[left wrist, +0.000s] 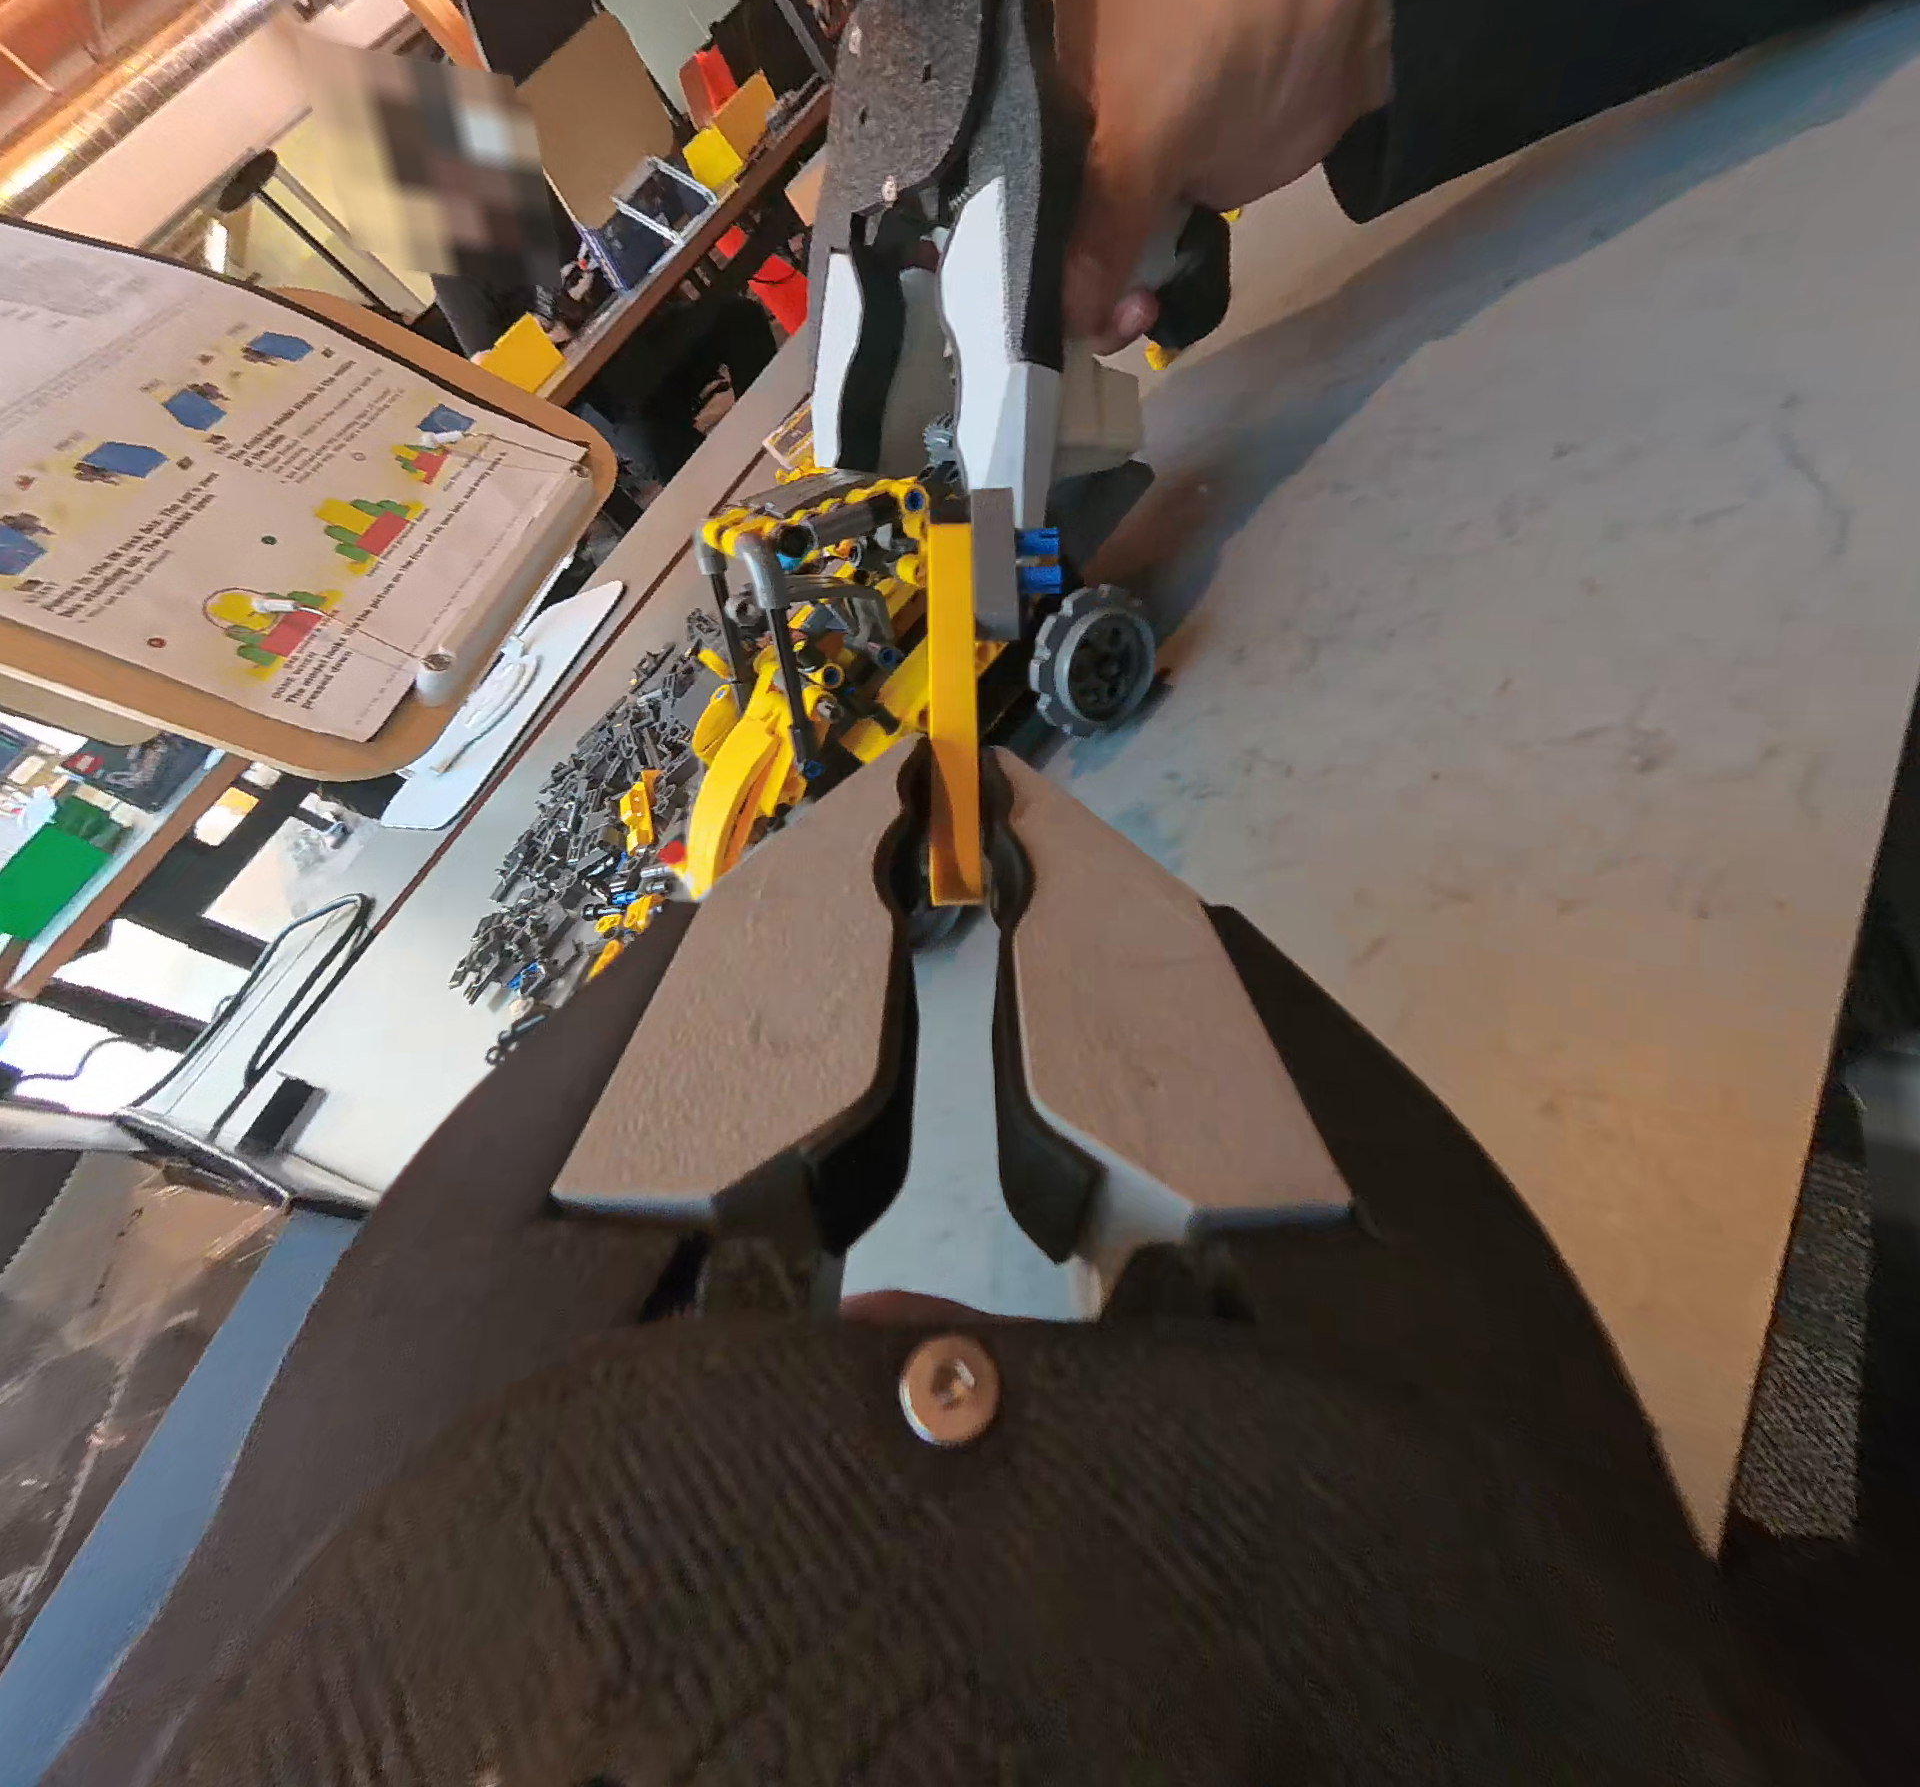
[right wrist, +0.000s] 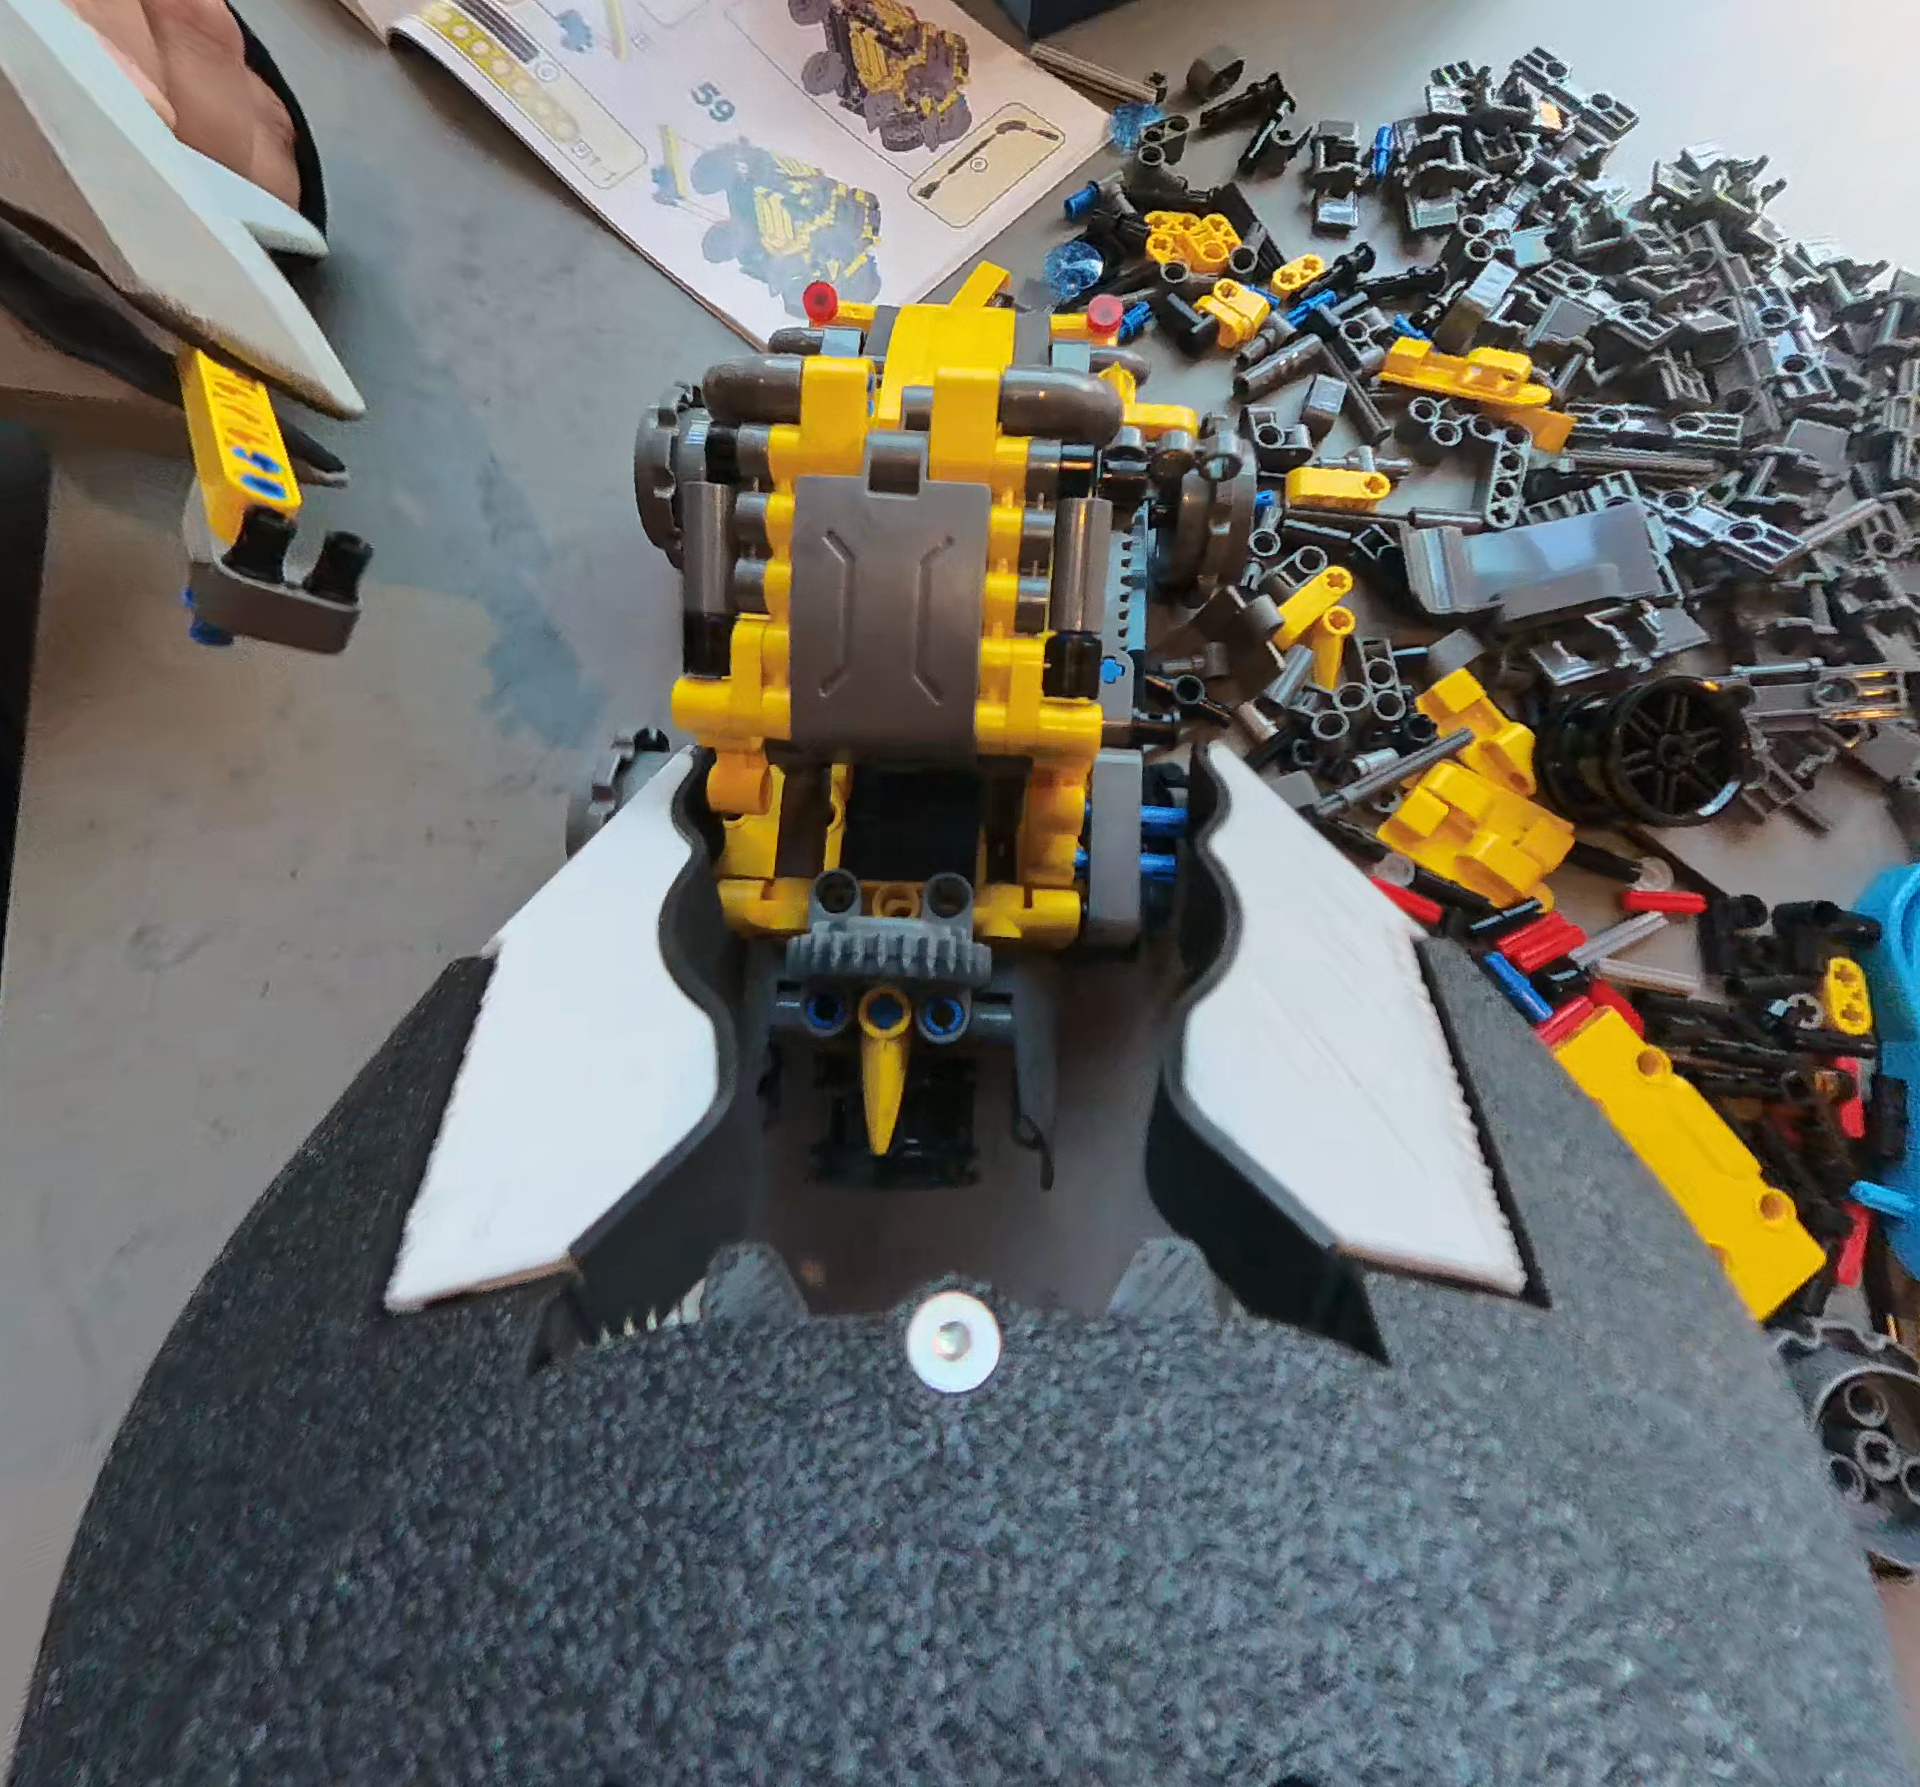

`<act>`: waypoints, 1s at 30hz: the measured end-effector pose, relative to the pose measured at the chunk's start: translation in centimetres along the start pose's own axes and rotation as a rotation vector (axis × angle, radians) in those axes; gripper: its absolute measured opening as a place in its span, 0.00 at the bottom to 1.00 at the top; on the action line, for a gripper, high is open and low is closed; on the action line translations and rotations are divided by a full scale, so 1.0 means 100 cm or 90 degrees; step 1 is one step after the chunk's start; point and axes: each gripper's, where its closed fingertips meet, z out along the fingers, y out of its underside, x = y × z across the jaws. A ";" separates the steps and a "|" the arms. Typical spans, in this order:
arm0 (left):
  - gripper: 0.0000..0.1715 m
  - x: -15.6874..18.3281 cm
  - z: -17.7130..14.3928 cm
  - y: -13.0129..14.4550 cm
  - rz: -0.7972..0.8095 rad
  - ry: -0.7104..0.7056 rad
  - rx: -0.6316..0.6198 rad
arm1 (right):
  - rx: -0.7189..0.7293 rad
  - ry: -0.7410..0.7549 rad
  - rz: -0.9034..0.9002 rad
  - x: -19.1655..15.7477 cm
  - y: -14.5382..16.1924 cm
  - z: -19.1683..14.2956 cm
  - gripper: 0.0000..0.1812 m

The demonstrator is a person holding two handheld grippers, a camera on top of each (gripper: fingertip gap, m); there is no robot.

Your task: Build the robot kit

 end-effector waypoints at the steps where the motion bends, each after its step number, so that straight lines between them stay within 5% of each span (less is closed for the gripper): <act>1: 0.03 -0.001 -0.001 -0.001 0.001 -0.007 0.005 | 0.002 0.001 -0.008 -0.001 0.001 -0.001 0.49; 9: 0.03 0.002 -0.031 -0.009 -0.046 0.025 0.066 | 0.019 -0.135 -0.206 -0.058 0.020 -0.029 0.47; 14: 0.03 0.007 -0.041 -0.008 -0.065 0.061 0.074 | 0.030 -0.167 -0.253 -0.065 0.029 -0.039 0.47; 25: 0.03 -0.011 -0.038 -0.007 -0.076 0.021 0.095 | -0.050 -0.040 -0.345 -0.057 0.033 -0.052 0.43; 30: 0.03 -0.010 -0.041 -0.010 -0.083 0.031 0.114 | -0.052 -0.055 -0.268 -0.059 0.040 -0.053 0.45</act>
